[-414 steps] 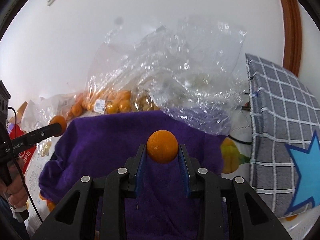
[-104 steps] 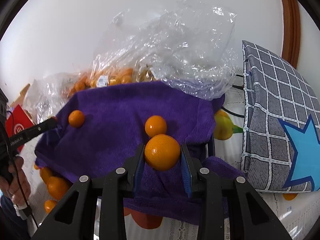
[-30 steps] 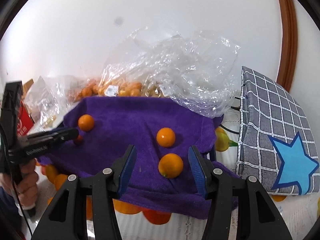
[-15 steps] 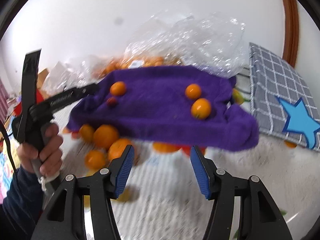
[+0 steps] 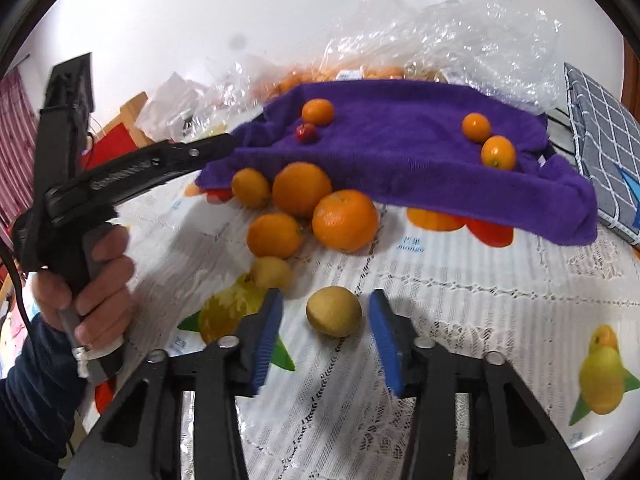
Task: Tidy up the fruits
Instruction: 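Grasp a small yellow fruit on the cloth with the right tool while the left tool grasps a large orange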
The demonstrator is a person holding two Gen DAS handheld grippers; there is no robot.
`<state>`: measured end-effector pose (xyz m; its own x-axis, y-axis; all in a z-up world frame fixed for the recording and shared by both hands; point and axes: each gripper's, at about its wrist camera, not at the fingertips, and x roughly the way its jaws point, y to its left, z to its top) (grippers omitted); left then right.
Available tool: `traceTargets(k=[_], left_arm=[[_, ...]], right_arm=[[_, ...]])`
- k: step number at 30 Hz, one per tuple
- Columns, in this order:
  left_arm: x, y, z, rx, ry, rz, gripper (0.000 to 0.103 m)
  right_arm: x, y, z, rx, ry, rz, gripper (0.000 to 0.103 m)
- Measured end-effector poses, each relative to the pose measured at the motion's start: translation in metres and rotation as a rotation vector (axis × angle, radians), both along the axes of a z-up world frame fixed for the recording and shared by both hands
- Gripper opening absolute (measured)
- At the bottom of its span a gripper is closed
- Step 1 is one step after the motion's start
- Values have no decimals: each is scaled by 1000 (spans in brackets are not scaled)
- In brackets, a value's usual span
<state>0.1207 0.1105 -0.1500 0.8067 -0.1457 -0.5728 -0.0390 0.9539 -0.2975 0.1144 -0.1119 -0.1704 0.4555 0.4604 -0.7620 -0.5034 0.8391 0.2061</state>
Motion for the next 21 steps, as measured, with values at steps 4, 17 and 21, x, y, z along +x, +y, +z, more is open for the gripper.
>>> traceTargets(k=[4, 17, 21], left_arm=[[-2, -2, -3, -8, 14, -15, 51], [28, -22, -23, 12, 172, -80, 50], [33, -25, -27, -7, 181, -76, 48]], right_arm=[[1, -1, -2, -10, 3, -3, 29], [18, -83, 9, -37, -103, -204, 29], [21, -85, 5, 2, -83, -195, 29]])
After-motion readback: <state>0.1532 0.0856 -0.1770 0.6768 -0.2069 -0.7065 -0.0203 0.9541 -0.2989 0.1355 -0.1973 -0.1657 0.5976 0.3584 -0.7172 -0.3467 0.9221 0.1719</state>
